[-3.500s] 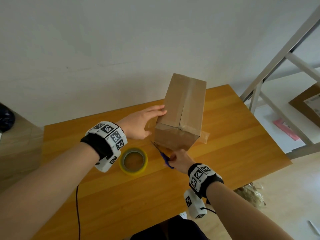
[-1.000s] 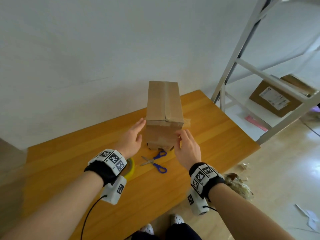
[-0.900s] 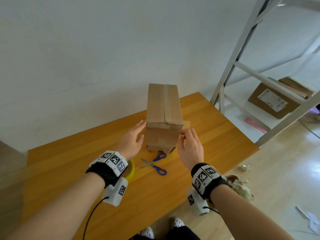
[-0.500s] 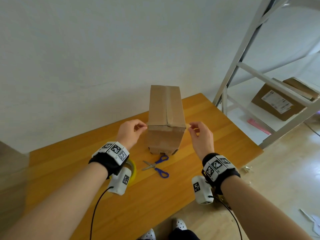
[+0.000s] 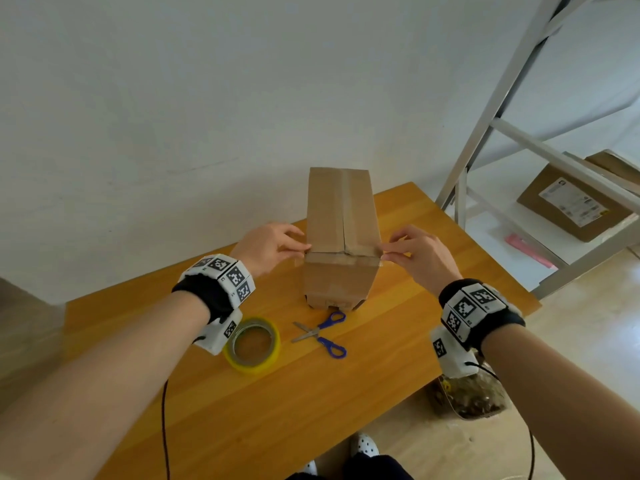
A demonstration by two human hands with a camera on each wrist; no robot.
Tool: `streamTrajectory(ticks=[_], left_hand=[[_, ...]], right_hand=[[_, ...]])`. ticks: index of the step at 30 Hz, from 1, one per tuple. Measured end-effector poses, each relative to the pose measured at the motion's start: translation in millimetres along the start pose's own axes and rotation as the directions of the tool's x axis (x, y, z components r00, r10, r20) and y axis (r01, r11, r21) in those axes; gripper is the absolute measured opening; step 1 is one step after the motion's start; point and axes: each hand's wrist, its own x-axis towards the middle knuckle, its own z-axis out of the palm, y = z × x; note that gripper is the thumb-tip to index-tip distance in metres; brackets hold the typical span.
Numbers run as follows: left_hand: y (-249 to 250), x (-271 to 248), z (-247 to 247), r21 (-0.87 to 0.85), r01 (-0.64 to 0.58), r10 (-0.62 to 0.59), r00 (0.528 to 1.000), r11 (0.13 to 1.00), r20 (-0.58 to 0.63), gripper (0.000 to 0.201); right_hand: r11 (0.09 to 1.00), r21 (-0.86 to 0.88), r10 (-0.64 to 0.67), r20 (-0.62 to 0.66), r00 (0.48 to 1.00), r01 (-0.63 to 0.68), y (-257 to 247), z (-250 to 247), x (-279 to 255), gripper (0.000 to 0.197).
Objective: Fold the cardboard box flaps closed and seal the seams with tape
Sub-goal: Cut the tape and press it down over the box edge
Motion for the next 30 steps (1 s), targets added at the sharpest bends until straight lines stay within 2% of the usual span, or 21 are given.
streamTrajectory(ticks=[5, 8, 14, 19, 25, 30], left_hand=[[-3.6, 9.5, -0.7, 0.009, -0.051, 0.051, 0.999, 0.999, -0.017, 0.018], [-4.2, 13.5, -0.7, 0.048, -0.097, 0.099, 0.994, 0.994, -0.054, 0.017], [-4.3, 16.7, 6.8, 0.149, -0.194, 0.214, 0.968, 0.970, -0.134, 0.011], [-4.6, 20.0, 8.1, 0.164, -0.203, 0.229, 0.960, 0.965, -0.160, 0.007], [1.9, 15.4, 14.0, 0.080, -0.125, 0.139, 0.970, 0.989, -0.200, 0.012], [6.1, 3.6, 23.1, -0.061, 0.049, -0.061, 0.973, 0.997, -0.222, 0.036]], right_hand=[[0.973, -0.151, -0.164, 0.071, 0.984, 0.173, 0.6, -10.2, 6.5, 0.013], [0.952, -0.208, -0.201, 0.125, 0.972, 0.224, 4.4, -11.9, 11.2, 0.015], [0.919, -0.253, -0.300, 0.043, 0.953, 0.301, 4.0, -4.3, 12.3, 0.008], [0.931, -0.248, -0.273, 0.011, 0.962, 0.267, 5.9, 1.6, 12.9, 0.011], [0.941, -0.246, -0.257, -0.065, 0.964, 0.234, 7.8, 16.1, 8.4, 0.029], [0.985, -0.167, -0.061, -0.130, 0.990, 0.038, 6.7, 25.3, -7.8, 0.057]])
